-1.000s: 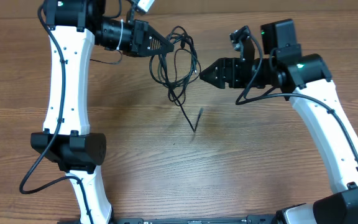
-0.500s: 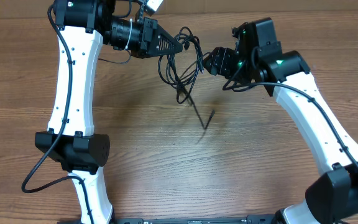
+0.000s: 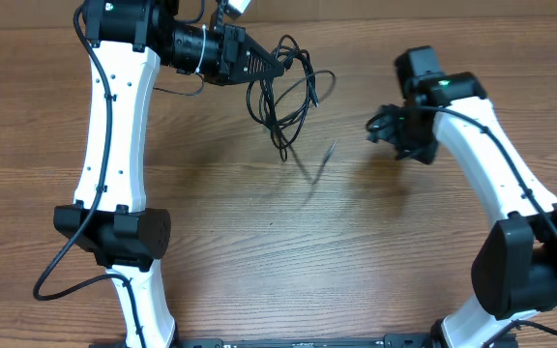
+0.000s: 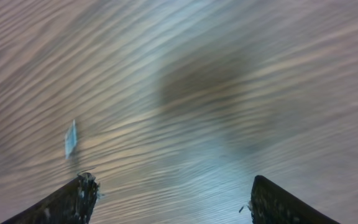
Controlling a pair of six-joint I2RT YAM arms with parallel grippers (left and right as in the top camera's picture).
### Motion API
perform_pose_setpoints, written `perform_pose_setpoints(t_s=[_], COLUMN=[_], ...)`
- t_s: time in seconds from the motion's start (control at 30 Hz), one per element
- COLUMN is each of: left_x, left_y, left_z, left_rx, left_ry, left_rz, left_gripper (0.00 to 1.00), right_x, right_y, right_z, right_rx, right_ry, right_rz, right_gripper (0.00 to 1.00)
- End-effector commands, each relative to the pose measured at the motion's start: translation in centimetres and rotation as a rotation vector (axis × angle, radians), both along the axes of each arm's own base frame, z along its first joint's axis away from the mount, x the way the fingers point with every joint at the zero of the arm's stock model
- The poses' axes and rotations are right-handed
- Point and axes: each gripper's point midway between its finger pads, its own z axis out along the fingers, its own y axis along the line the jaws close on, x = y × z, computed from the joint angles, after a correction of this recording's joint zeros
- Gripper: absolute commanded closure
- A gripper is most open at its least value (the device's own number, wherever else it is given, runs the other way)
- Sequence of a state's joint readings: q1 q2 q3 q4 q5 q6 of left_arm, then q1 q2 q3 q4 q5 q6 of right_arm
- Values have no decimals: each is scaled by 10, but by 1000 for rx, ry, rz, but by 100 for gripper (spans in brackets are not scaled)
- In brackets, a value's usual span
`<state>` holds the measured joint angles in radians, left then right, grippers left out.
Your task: Untangle cables
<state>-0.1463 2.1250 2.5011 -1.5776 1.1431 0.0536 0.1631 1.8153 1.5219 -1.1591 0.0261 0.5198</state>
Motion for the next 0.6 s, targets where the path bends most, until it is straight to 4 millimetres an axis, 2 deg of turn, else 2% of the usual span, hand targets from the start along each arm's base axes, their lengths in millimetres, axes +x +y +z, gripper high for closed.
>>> perform_pose_setpoints(t_s=[0.0,0.03,0.1,0.13,0.2,0.27,0.4,0.57], left_x=[-8,-8,-8,-8,-8,-8,-10,-14], left_y=[2,3,3,2,2,2,2,3], left_z=[21,21,21,21,21,21,20,18], left_rx=[-13,-12,-12,-12,-12,-13,-10,-3], left_ry=[-56,-55,-55,-55,-50,-39,-40,-91], left_rz=[6,6,6,5,6,10,6,-28], left_gripper=[96,96,96,96,96,96,96,96], right_x=[-3,-4,0,5,9,12,20,25], right_y=[-20,-19,2,36,65,85,101,96], right_z=[0,0,4,20,46,74,121,137], right_rx=[-50,-31,78,241,387,496,617,697], right_ry=[12,16,-5,-71,-162,-257,-442,-541], right_rz=[-34,-17,128,325,462,562,733,801], right_gripper=[23,23,22,20,18,16,13,11])
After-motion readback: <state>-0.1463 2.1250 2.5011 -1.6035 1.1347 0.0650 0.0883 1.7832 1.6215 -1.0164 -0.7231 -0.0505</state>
